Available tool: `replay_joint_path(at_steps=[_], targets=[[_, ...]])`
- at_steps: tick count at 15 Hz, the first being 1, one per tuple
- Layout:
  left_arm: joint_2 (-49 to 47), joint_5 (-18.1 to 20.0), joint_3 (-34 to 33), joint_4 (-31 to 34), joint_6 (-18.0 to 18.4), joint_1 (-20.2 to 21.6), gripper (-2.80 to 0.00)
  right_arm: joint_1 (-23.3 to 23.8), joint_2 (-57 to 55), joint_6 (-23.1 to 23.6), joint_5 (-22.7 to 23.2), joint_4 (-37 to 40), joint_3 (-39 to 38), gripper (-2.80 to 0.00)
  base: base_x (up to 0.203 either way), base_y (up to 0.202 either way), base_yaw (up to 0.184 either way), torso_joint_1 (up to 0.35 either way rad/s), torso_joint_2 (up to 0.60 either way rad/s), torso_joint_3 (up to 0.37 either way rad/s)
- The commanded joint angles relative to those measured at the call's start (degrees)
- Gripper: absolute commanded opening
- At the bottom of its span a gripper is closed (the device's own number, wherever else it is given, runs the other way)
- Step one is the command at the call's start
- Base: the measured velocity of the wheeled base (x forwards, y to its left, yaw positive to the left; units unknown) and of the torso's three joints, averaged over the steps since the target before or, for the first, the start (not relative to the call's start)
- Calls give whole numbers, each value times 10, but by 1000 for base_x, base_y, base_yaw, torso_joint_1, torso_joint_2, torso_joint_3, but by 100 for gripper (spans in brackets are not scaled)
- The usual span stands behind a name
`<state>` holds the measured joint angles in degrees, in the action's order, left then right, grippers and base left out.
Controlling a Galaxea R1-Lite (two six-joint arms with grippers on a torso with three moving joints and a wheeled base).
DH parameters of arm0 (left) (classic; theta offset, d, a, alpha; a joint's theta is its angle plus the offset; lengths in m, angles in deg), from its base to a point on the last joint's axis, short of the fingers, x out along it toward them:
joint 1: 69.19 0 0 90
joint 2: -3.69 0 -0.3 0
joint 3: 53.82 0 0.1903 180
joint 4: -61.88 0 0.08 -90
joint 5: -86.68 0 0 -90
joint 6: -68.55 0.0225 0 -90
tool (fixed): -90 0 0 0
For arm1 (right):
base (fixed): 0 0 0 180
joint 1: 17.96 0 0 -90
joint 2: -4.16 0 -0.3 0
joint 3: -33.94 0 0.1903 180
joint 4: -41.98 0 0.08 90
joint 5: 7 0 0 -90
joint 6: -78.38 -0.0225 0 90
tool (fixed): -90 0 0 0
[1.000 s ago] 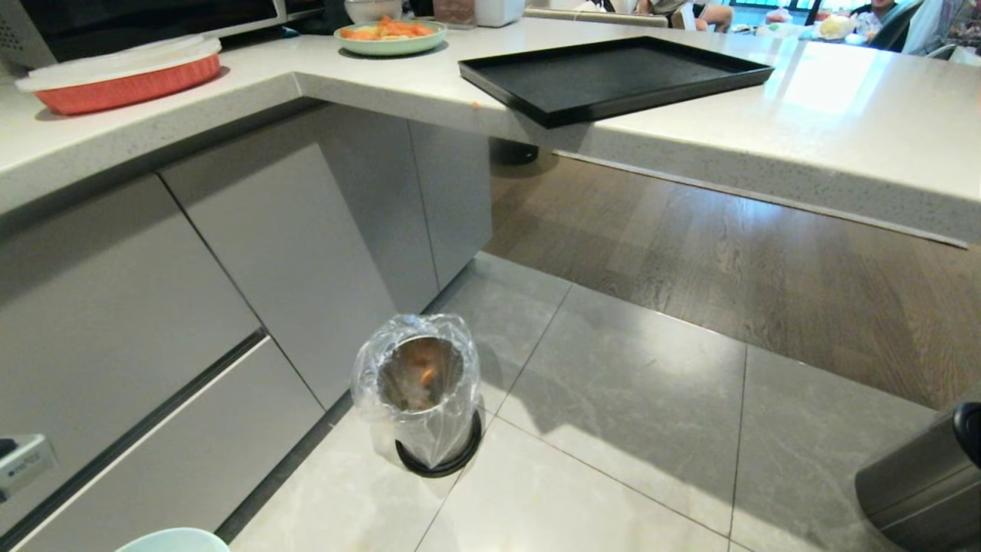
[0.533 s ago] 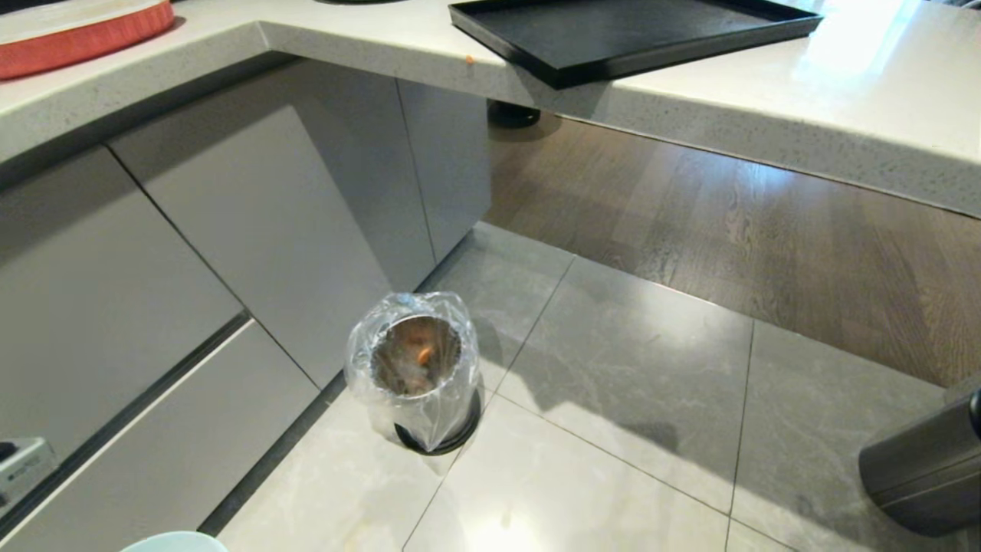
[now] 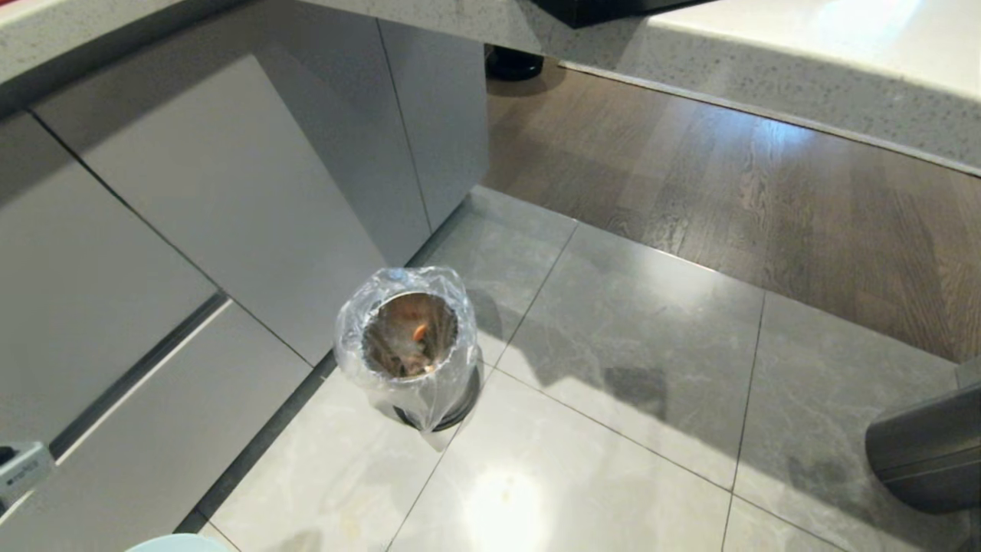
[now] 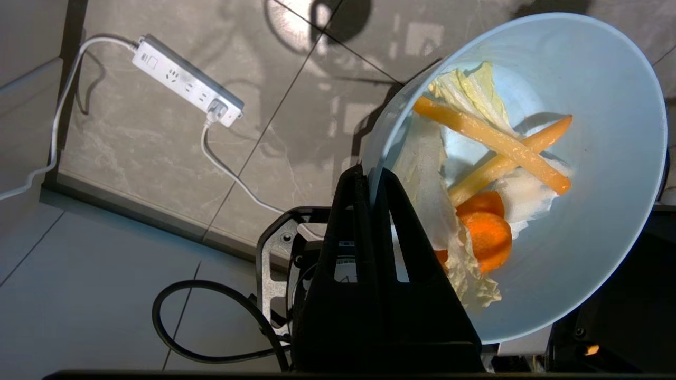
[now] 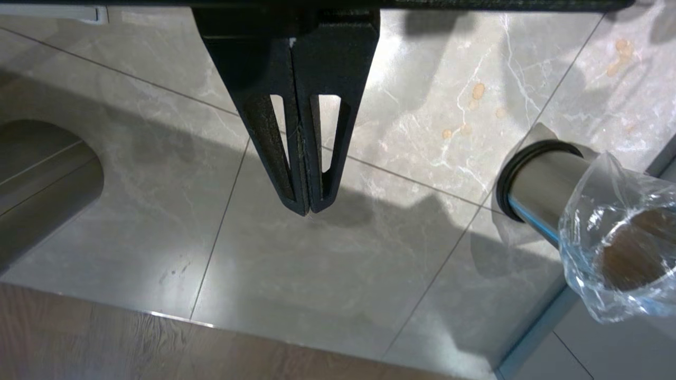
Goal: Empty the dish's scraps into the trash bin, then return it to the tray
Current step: Move the bowl over the trash can
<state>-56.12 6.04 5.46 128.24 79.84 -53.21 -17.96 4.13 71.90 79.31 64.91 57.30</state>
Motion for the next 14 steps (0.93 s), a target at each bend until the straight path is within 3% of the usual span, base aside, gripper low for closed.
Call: replay_joint_path(at_steps=[1, 14], targets=[[1, 0, -3, 3, 0, 0, -280, 0, 0, 0, 0, 0, 0, -280, 0, 0, 0, 7, 0, -198], [0, 0, -8, 2, -2, -23, -280, 0, 0, 0, 0, 0, 0, -280, 0, 0, 0, 1, 2, -199]])
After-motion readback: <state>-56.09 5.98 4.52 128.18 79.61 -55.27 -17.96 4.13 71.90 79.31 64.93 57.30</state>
